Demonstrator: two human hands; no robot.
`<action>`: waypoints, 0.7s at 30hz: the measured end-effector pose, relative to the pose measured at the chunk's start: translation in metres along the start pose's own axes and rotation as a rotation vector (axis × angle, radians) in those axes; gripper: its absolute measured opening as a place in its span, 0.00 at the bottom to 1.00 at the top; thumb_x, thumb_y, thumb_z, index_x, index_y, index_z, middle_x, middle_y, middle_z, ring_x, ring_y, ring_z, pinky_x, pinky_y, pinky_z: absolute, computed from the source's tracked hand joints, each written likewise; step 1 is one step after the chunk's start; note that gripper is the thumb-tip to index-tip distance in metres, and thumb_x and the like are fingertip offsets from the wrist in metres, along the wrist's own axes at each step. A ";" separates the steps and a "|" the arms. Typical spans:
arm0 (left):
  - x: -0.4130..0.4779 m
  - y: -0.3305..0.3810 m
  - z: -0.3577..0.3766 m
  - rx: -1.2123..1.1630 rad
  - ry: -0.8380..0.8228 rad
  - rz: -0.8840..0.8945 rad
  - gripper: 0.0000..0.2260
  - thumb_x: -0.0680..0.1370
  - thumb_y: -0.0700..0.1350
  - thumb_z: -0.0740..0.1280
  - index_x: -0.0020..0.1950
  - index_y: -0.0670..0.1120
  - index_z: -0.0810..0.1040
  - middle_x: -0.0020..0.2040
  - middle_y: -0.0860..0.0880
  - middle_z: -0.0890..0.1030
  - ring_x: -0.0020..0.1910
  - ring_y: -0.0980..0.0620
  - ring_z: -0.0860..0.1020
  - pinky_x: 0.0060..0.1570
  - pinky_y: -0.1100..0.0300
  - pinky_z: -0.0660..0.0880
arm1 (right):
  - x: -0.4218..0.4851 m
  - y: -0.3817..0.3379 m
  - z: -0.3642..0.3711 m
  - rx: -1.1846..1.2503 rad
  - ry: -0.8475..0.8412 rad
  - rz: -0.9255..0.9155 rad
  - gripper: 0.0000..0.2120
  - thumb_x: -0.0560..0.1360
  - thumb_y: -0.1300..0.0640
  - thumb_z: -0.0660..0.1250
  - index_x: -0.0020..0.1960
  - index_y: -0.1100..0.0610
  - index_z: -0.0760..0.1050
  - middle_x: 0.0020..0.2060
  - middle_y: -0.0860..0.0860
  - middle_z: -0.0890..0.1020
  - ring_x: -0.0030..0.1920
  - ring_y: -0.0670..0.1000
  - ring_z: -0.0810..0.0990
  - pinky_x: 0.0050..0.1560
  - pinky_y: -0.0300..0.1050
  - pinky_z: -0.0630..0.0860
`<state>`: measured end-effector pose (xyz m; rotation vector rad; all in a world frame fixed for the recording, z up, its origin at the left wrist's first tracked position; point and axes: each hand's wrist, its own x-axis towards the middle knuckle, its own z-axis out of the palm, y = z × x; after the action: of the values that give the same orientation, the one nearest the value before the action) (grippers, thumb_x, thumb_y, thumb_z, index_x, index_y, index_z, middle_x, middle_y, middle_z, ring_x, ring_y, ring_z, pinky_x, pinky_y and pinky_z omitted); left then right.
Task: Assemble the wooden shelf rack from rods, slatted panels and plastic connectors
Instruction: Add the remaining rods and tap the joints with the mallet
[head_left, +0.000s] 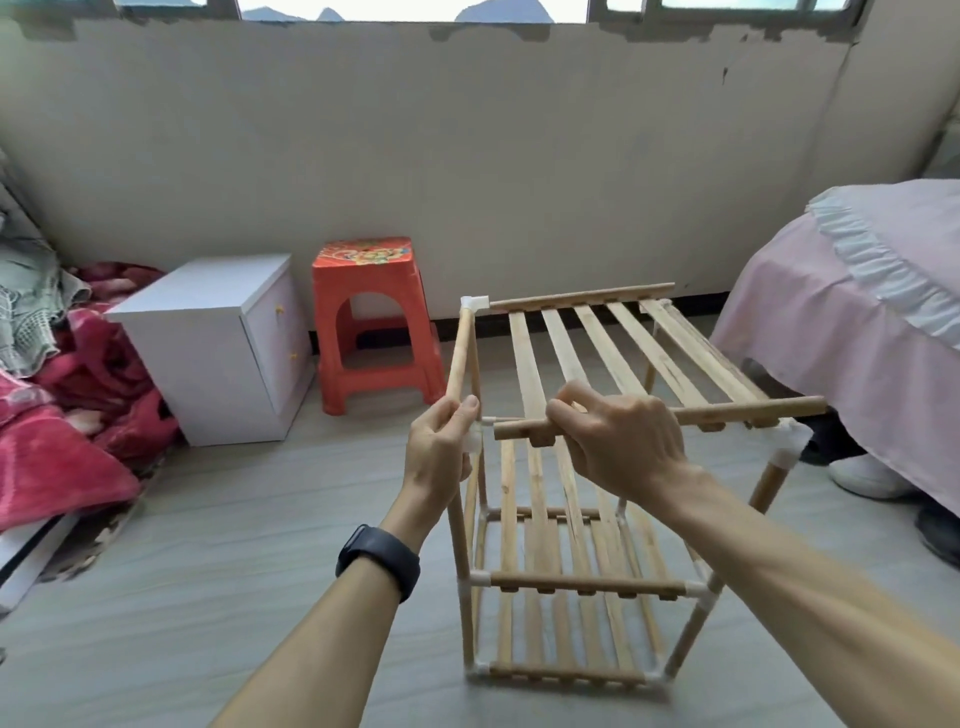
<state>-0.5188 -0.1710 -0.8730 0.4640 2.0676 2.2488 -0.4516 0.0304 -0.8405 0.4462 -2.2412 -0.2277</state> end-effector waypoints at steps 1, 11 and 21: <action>0.000 0.001 0.004 -0.002 -0.010 -0.007 0.12 0.83 0.46 0.64 0.43 0.43 0.72 0.28 0.53 0.65 0.24 0.54 0.61 0.23 0.61 0.61 | 0.003 -0.002 0.000 0.011 0.026 0.028 0.17 0.85 0.52 0.59 0.40 0.56 0.76 0.37 0.47 0.78 0.22 0.44 0.61 0.24 0.35 0.55; 0.002 -0.002 0.008 0.001 0.059 -0.022 0.17 0.81 0.50 0.65 0.47 0.34 0.73 0.29 0.55 0.67 0.26 0.55 0.64 0.25 0.62 0.65 | 0.003 -0.019 0.012 0.005 0.067 0.062 0.18 0.86 0.53 0.58 0.41 0.57 0.76 0.37 0.50 0.78 0.22 0.47 0.66 0.21 0.37 0.62; 0.001 -0.002 0.004 -0.008 0.057 -0.013 0.13 0.82 0.49 0.65 0.41 0.45 0.73 0.29 0.52 0.67 0.25 0.54 0.65 0.26 0.61 0.66 | -0.013 -0.015 0.022 -0.043 0.056 0.040 0.17 0.85 0.54 0.61 0.40 0.57 0.77 0.36 0.50 0.79 0.23 0.46 0.63 0.24 0.37 0.57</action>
<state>-0.5191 -0.1663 -0.8740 0.3894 2.0814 2.2883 -0.4571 0.0218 -0.8682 0.3804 -2.1838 -0.2396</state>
